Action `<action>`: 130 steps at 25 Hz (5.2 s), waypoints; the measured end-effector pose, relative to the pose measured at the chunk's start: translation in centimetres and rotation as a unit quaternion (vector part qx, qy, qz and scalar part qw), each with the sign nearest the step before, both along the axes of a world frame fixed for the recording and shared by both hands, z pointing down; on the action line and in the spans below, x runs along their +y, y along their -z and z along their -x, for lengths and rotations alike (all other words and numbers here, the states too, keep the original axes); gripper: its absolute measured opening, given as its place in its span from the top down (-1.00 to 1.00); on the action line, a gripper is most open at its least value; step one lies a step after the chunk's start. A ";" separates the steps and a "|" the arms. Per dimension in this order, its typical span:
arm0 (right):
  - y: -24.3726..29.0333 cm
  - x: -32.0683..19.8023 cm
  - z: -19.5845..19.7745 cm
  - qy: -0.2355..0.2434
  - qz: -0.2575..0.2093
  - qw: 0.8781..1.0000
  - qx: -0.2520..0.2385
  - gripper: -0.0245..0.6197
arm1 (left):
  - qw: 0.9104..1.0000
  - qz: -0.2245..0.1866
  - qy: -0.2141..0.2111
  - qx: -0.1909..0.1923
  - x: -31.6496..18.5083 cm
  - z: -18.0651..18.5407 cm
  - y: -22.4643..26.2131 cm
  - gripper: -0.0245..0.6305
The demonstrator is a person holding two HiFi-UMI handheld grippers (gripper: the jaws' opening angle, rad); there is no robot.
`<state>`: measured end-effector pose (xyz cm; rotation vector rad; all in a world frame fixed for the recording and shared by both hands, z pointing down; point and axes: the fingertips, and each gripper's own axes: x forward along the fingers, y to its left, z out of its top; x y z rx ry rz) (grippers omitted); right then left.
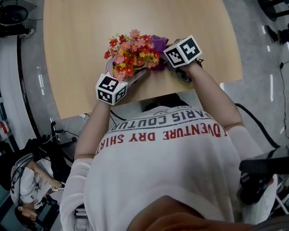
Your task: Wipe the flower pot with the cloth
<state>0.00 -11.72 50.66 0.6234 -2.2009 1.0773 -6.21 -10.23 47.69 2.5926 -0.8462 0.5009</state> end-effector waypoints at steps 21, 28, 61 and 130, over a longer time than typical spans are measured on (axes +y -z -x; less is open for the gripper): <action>3.0 0.6 -2.2 -0.023 -0.006 0.998 -0.055 0.73 | 0.992 0.017 -0.117 -0.034 0.5 -0.4 -1.0 -0.49; 4.5 0.9 -1.1 0.000 -0.003 0.997 -0.076 0.73 | 0.975 0.036 -0.207 -0.071 0.9 0.8 -1.2 -0.49; 1.9 -1.2 -2.2 0.050 0.028 0.994 -0.089 0.73 | 0.964 0.040 -0.248 -0.088 0.6 0.5 -1.3 -0.49; 3.6 0.8 -3.5 -0.084 -0.019 0.994 -0.073 0.73 | 0.996 -0.027 0.048 -0.072 1.8 2.6 -0.9 -0.34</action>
